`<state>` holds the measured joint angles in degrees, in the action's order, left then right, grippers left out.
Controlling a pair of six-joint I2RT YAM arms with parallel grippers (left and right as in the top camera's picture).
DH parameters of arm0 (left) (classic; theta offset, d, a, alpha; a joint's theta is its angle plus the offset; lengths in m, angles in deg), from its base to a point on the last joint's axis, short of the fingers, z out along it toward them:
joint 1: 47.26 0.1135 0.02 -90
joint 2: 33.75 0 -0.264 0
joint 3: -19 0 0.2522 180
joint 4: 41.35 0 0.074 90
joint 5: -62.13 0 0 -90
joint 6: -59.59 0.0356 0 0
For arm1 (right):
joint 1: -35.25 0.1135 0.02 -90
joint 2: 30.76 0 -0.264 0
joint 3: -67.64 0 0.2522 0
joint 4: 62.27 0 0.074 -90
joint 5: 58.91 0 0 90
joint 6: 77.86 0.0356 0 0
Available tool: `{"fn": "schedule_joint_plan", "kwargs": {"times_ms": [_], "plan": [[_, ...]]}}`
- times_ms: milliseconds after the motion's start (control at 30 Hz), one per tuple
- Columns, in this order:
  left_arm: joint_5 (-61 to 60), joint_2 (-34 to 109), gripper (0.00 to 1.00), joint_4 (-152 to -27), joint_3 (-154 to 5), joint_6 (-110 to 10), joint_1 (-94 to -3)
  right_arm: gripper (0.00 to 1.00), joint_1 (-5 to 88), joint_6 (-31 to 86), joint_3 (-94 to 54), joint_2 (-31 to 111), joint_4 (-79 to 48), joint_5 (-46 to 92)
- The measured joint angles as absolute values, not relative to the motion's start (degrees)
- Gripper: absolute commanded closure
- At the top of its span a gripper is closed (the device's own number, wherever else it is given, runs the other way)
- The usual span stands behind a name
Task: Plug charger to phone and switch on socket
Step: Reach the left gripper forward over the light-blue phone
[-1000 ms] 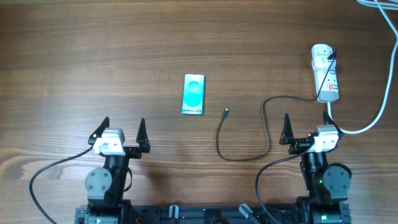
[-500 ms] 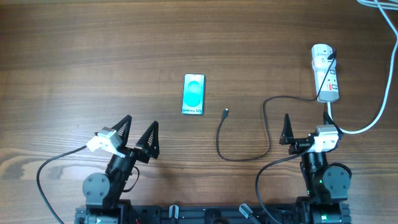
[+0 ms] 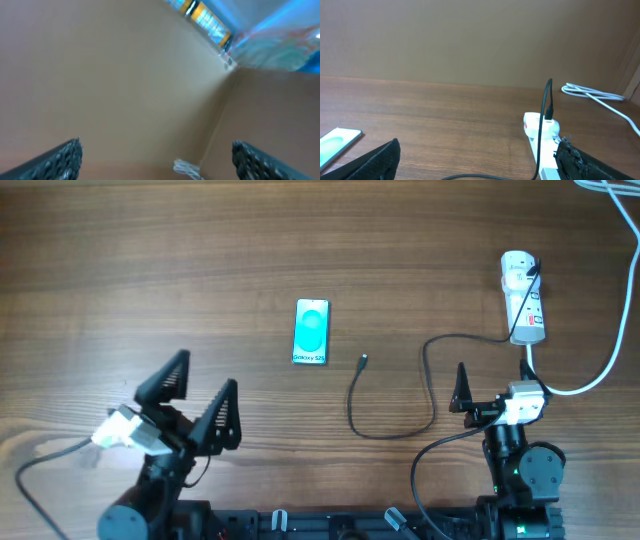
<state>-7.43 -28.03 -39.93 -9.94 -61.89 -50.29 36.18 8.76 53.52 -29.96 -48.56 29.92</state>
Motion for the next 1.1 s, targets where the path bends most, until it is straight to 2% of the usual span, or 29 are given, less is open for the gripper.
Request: {"fn": "schedule_joint_plan", "kwargs": {"times_ms": [67, 200, 300, 367, 533, 700, 833, 933, 1100], "plan": [[-7.69, -23.31, 0.00, -50.42, -17.83, -60.63, -50.31, 0.00, 36.18, 8.76, 53.52, -29.96, -48.54, 29.92], [-7.34, -5.91, 0.00, -84.48, -41.30, -56.56, -50.29, 0.00, 36.18, 8.70, 53.52, -29.98, -48.45, 29.94], [-6.00, 8.47, 0.00, -99.78, -56.91, -54.48, -50.29, 0.00, 36.18, 8.37, 53.52, -29.96, -48.52, 29.96], [-1.04, 16.60, 0.00, -103.89, -64.36, -54.05, -50.25, 0.00, 36.18, 8.33, 53.52, -29.96, -48.49, 30.07], [8.57, 24.77, 0.01, -105.90, -66.48, -52.06, -51.56, 0.00, 36.18, 8.13, 53.52, -29.96, -48.52, 30.07], [-3.32, 35.11, 0.00, -120.54, -71.90, -52.10, -63.23, 0.00, 36.18, 8.13, 53.52, -29.96, -48.52, 30.09], [-13.17, 50.04, 0.00, -129.83, -82.51, -52.65, -70.75, 0.00, 36.18, 8.13, 53.52, -29.96, -48.54, 30.09], [-15.84, 59.13, 0.00, -131.58, -87.90, -53.02, -74.18, 0.00, 36.18, 8.13, 53.52, -29.96, -48.52, 30.09], [-17.37, 68.62, 0.00, -130.14, -88.28, -53.24, -78.36, 0.00, 36.18, 8.13, 53.52, -29.96, -48.54, 30.07]]}}
